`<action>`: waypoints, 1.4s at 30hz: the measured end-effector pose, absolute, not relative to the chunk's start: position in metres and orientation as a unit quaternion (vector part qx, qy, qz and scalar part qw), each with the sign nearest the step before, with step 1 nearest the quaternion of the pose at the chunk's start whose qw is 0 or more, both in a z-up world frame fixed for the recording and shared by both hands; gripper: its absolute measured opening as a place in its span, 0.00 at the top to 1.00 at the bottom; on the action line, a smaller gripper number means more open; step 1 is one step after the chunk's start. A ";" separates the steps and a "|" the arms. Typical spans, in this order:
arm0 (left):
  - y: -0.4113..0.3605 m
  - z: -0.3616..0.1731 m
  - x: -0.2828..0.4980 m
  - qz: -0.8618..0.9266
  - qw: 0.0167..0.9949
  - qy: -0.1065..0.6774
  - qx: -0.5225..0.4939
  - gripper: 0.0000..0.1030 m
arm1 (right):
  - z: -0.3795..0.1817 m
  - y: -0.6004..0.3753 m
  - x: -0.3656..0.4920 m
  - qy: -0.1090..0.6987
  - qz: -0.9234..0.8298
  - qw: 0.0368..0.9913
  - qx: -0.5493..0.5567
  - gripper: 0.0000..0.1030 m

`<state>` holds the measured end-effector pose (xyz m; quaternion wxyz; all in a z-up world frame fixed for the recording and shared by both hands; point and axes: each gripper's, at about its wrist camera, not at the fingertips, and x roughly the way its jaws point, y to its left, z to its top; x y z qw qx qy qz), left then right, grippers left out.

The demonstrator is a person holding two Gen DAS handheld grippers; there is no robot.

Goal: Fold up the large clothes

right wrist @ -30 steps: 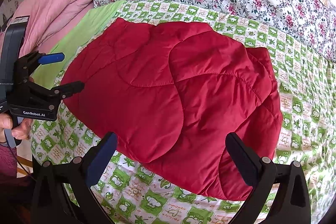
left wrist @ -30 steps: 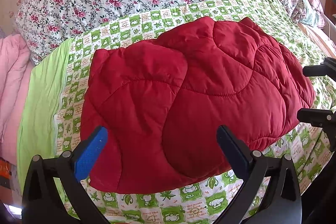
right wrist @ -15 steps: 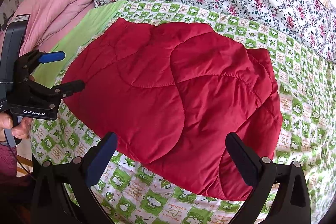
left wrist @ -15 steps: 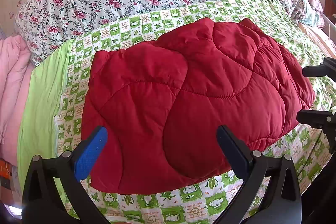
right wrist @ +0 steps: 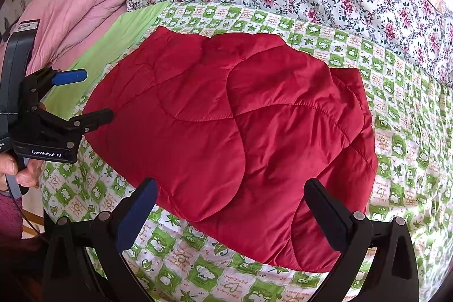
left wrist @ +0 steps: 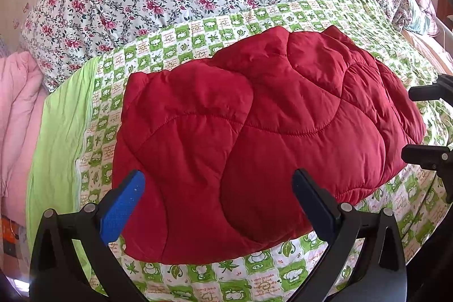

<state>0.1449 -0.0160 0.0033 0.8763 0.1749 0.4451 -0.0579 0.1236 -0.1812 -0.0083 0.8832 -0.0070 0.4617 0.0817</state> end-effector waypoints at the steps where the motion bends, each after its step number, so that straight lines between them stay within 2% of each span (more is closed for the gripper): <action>1: -0.016 0.003 0.145 -0.058 0.876 0.445 0.175 0.00 | -0.008 -0.182 0.124 0.462 0.082 0.883 -0.007 0.00; 42: -0.015 0.008 0.155 -0.049 0.885 0.426 0.178 0.00 | -0.004 -0.188 0.135 0.457 0.078 0.886 -0.012 0.00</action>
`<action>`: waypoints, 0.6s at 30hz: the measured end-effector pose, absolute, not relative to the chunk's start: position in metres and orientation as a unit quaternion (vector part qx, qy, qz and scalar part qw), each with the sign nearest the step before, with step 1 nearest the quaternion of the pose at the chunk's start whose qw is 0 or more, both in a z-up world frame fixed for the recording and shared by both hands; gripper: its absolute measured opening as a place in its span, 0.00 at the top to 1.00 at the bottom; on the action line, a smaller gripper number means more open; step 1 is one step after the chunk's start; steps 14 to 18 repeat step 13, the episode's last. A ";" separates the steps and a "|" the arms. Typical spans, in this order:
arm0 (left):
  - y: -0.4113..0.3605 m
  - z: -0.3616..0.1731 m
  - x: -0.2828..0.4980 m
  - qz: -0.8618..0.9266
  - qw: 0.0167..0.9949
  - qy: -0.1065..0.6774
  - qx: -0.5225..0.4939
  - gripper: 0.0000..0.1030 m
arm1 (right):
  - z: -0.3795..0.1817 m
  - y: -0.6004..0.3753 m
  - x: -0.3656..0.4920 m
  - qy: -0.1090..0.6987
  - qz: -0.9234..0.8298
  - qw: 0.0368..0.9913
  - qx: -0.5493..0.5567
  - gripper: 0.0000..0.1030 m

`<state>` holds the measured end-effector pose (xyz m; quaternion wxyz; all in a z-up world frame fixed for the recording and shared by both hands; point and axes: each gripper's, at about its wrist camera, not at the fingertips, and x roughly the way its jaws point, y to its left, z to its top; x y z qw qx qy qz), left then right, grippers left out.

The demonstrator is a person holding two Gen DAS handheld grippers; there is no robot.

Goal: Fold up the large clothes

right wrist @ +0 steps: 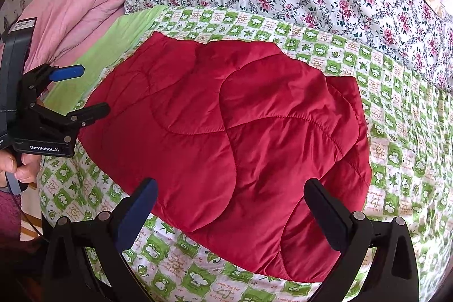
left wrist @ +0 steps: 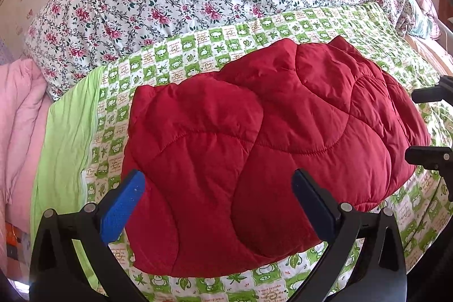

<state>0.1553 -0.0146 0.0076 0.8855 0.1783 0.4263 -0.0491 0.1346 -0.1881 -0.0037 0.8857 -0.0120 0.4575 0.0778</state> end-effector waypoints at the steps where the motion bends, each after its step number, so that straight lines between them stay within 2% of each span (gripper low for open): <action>1: -0.014 0.008 0.155 -0.048 0.885 0.427 0.178 0.00 | -0.004 -0.188 0.135 0.458 0.077 0.886 -0.012 0.00; 18: -0.010 0.008 0.156 -0.048 0.886 0.434 0.157 0.00 | -0.008 -0.194 0.135 0.458 0.070 0.886 -0.001 0.00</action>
